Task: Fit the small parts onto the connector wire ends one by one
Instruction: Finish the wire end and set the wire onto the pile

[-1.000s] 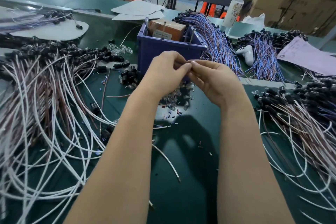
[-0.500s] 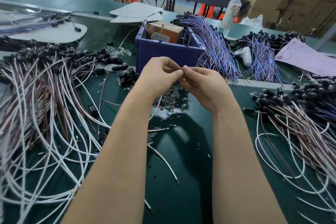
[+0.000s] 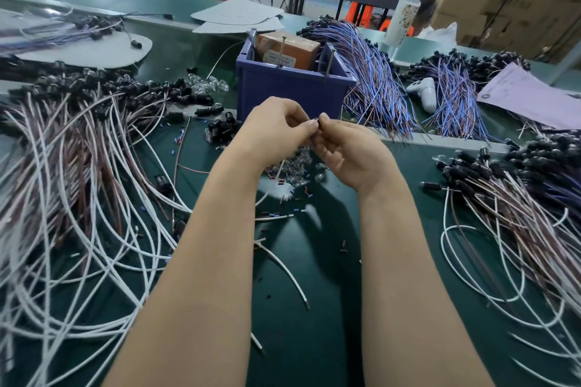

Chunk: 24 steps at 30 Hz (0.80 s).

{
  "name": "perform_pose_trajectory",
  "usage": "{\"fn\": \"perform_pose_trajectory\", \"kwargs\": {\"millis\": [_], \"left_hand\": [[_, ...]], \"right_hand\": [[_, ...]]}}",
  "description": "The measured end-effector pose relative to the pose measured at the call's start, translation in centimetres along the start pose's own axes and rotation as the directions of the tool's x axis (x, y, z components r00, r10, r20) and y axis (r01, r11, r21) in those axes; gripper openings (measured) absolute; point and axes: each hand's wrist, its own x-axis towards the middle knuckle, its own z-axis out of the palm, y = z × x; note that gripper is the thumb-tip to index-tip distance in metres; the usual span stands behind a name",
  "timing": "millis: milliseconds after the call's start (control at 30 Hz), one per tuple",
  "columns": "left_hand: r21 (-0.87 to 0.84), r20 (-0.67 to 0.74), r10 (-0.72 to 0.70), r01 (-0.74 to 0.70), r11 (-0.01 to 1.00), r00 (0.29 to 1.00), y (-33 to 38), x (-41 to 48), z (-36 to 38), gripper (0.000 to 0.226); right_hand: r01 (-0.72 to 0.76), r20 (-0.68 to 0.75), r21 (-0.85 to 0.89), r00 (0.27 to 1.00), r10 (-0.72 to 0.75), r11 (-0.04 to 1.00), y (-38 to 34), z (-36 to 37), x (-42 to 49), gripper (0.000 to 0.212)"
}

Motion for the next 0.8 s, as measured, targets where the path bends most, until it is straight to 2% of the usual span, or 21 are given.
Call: {"fn": "perform_pose_trajectory", "kwargs": {"millis": [33, 100, 167, 200, 267, 333, 600, 733, 800], "left_hand": [[0.043, -0.019, -0.016, 0.017, 0.999, 1.0, 0.0, 0.1, 0.2, 0.018], [0.099, -0.059, -0.057, 0.062, 0.993, 0.997, 0.2, 0.2, 0.5, 0.022], [0.115, -0.076, -0.074, 0.083, 0.99, 0.994, 0.4, 0.3, 0.5, 0.022], [0.107, -0.072, -0.07, 0.077, 0.991, 0.995, 0.4, 0.3, 0.4, 0.022], [0.053, -0.037, -0.049, 0.051, 0.997, 0.998, 0.5, 0.4, 0.1, 0.02], [0.017, -0.002, -0.034, 0.034, 0.999, 0.999, 0.6, 0.3, -0.3, 0.019], [0.106, 0.013, -0.047, 0.046, 0.993, 0.999, 0.4, 0.4, -0.8, 0.023], [0.107, 0.025, -0.043, 0.04, 0.993, 0.999, 0.4, 0.3, -1.0, 0.023], [0.104, 0.036, -0.037, 0.033, 0.994, 0.999, 0.3, 0.2, -1.1, 0.023]], "right_hand": [[0.056, -0.021, -0.106, 0.998, -0.059, 0.993, 0.1, 0.2, 0.1, 0.025], [0.169, -0.061, -0.412, 0.975, -0.212, 0.895, 0.3, 0.5, 0.2, 0.023], [0.22, -0.06, -0.532, 0.954, -0.295, 0.818, 0.3, 0.7, 0.2, 0.021], [0.216, -0.059, -0.495, 0.958, -0.281, 0.842, 0.1, 0.8, 0.1, 0.022], [0.172, -0.047, -0.278, 0.98, -0.192, 0.945, -0.1, 0.8, 0.0, 0.025], [0.108, -0.034, -0.105, 0.993, -0.112, 0.989, -0.3, 0.9, -0.2, 0.027], [0.007, -0.066, 0.025, 0.998, -0.006, 1.0, 0.2, 1.5, 0.1, 0.032], [-0.021, -0.061, 0.097, 0.998, 0.027, 0.995, 0.5, 1.4, 0.4, 0.052], [-0.05, -0.071, 0.117, 0.996, 0.059, 0.992, 0.6, 1.4, 0.4, 0.05]]}}
